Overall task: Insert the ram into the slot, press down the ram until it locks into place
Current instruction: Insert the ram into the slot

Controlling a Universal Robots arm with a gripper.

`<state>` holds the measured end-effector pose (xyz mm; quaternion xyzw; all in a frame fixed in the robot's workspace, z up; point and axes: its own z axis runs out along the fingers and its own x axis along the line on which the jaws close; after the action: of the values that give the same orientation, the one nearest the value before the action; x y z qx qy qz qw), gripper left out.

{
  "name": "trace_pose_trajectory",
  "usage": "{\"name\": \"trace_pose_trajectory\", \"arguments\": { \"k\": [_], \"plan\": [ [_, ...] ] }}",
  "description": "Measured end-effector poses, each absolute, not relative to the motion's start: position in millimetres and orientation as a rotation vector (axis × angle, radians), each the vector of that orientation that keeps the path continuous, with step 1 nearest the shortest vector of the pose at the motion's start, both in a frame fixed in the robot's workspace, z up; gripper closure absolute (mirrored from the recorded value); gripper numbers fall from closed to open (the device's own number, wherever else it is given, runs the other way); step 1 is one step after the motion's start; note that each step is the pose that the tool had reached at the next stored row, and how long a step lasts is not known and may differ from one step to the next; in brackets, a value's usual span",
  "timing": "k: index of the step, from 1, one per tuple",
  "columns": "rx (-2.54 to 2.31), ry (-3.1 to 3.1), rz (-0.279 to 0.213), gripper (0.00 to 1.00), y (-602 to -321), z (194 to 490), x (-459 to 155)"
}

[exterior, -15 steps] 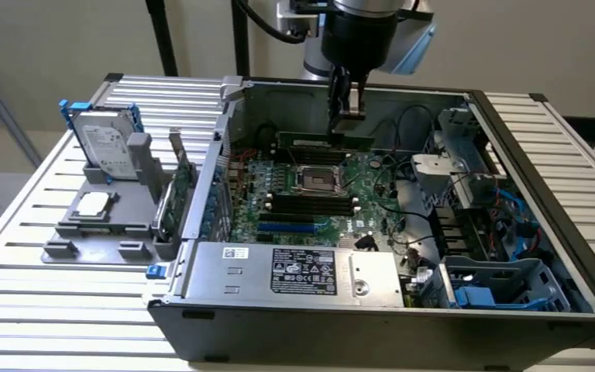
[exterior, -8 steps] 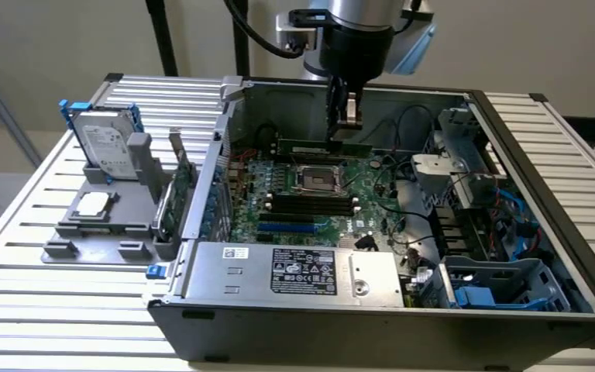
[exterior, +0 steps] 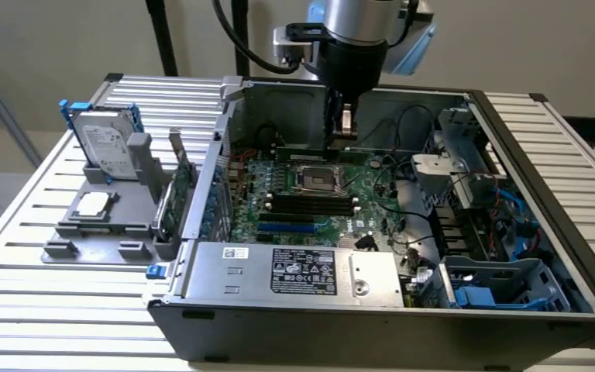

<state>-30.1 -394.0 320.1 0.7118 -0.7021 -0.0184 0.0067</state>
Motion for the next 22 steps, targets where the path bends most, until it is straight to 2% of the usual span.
{"name": "trace_pose_trajectory", "arguments": {
  "k": [22],
  "plan": [
    [2.222, -2.213, -0.044, 0.87, -395, 280, -36]
  ]
}}
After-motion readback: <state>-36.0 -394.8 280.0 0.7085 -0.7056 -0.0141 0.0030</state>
